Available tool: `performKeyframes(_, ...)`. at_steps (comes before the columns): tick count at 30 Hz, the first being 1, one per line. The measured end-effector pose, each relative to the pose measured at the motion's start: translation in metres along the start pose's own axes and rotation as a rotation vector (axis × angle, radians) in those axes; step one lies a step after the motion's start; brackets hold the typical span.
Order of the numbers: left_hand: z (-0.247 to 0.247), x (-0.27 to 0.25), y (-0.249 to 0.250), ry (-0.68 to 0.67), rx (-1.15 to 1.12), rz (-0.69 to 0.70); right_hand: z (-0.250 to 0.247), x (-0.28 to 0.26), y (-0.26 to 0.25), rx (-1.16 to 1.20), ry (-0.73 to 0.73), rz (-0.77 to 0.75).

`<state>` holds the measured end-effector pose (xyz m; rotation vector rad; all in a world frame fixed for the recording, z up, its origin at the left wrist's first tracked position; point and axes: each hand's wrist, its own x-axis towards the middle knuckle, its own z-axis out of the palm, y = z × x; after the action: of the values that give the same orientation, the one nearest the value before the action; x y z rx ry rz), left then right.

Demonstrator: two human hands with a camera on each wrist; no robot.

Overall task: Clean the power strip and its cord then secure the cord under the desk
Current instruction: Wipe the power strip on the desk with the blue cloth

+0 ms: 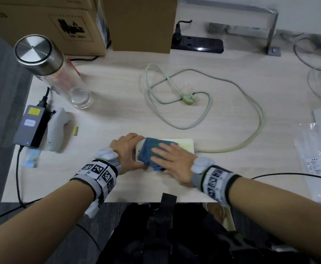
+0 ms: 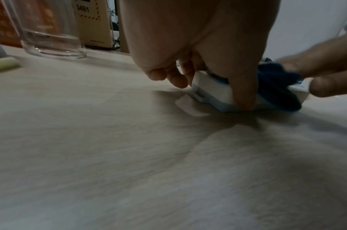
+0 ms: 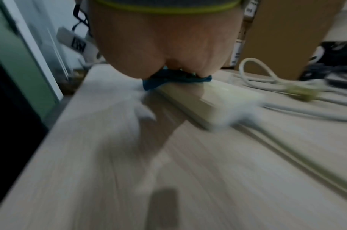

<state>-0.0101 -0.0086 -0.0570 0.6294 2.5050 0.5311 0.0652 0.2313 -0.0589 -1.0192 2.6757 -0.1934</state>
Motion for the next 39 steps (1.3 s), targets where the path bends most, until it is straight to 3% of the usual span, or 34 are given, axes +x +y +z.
performKeyframes(5, -0.004, 0.002, 0.01, -0.037, -0.005, 0.012, -0.003, -0.077, 0.055, 0.035, 0.115, 0.166)
performKeyframes(10, -0.001, 0.012, 0.016, -0.081, -0.003, 0.03, 0.009, -0.056, 0.039, 0.133, 0.133, 0.12)
performKeyframes(16, 0.007, 0.012, 0.018, 0.003, -0.037, 0.046, 0.006, 0.029, -0.017, 0.156, 0.131, 0.015)
performKeyframes(18, 0.007, 0.011, 0.017, -0.008, -0.037, 0.031, 0.006, 0.021, -0.008, 0.169, 0.133, 0.005)
performKeyframes(24, 0.008, 0.011, 0.012, -0.056, -0.038, -0.005, 0.008, -0.083, 0.056, 0.102, 0.103, 0.059)
performKeyframes(28, 0.012, 0.01, 0.01, -0.065, -0.076, -0.032, 0.014, -0.048, 0.03, 0.131, 0.167, 0.074)
performKeyframes(33, 0.008, 0.011, 0.02, -0.028, -0.084, 0.005, 0.006, 0.017, -0.01, 0.144, 0.139, 0.056)
performKeyframes(35, 0.006, 0.01, 0.018, -0.024, -0.077, 0.016, 0.003, 0.01, -0.003, 0.156, 0.113, 0.048)
performKeyframes(39, 0.002, 0.008, 0.016, -0.046, -0.066, 0.019, 0.005, -0.055, 0.04, 0.087, 0.045, 0.099)
